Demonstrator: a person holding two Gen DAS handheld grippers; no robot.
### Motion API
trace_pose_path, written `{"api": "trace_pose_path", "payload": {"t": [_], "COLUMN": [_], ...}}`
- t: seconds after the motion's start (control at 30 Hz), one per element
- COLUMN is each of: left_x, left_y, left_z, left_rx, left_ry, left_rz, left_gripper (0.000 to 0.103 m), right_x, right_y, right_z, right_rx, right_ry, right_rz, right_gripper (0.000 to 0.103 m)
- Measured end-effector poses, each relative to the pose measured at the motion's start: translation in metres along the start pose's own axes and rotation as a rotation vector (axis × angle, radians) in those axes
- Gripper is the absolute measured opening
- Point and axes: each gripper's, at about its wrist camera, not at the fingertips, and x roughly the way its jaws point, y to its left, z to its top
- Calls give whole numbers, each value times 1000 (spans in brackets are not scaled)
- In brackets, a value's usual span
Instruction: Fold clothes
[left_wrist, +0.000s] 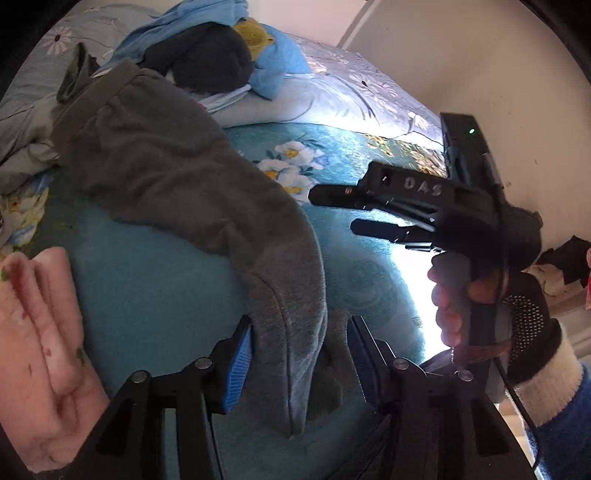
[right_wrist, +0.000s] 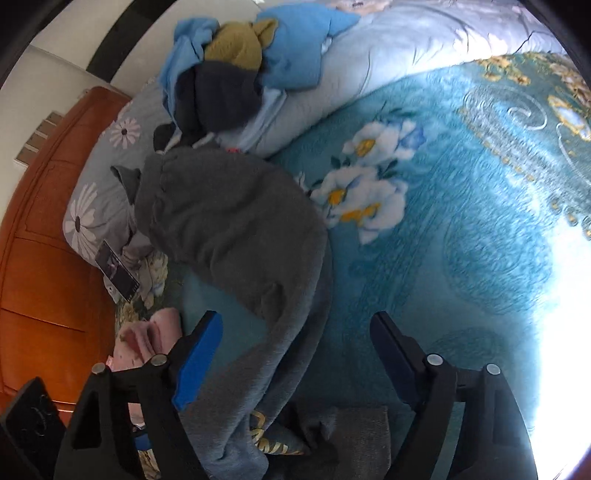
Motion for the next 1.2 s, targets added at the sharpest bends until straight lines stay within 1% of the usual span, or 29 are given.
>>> {"api": "trace_pose_path", "payload": {"t": [0.07,0.13,0.17,0.2,0.23,0.27,0.33,0.37,0.47,0.53,0.63,0.77,0.87,0.93,1.0,1.13,1.2], "left_x": [-13,-26,-32,-36,-40,-44,-50,-53,-59,-61,-62,-66,-64,-60,-53,-23,-3], "left_y": [15,29,35,42,47,52,63,69,83,91,101,127,139,143,138,114,99], "left_z": [-3,-4,-5,-4,-3,-2,2,4,14,19,31,63,88,102,110,112,112], "left_rx": [-47,-85,-101,-116,-134,-158,-209,-236,-291,-305,-316,-312,-305,-302,-310,-336,-337], "left_ry": [-15,-37,-50,-63,-75,-88,-113,-123,-166,-189,-211,-245,-250,-253,-253,-211,-179], "left_rz": [4,16,24,31,38,42,41,38,33,45,78,110,134,144,143,86,54], "left_gripper": [58,59,59,59,60,60,60,60,60,60,60,60,60,60,60,61,61], "right_x": [24,43,48,54,59,63,67,65,53,33,-10,-68,-117,-143,-169,-215,-230], "right_y": [-2,-5,-6,-7,-9,-10,-10,-6,8,16,14,12,3,-11,-27,-68,-83], "right_z": [-2,-6,-9,-12,-14,-16,-18,-18,-11,1,21,47,51,53,55,71,79], "right_rx": [42,104,136,170,213,251,294,296,235,192,152,95,7,-14,-32,-12,-19], "right_ry": [64,112,132,151,168,188,209,209,180,132,30,-107,-227,-277,-326,-373,-393], "right_rz": [0,29,49,68,80,95,96,92,84,91,45,-19,-136,-211,-285,-383,-439], "right_gripper": [72,64,63,57,45,38,9,6,4,4,4,3,3,3,3,3,3]}}
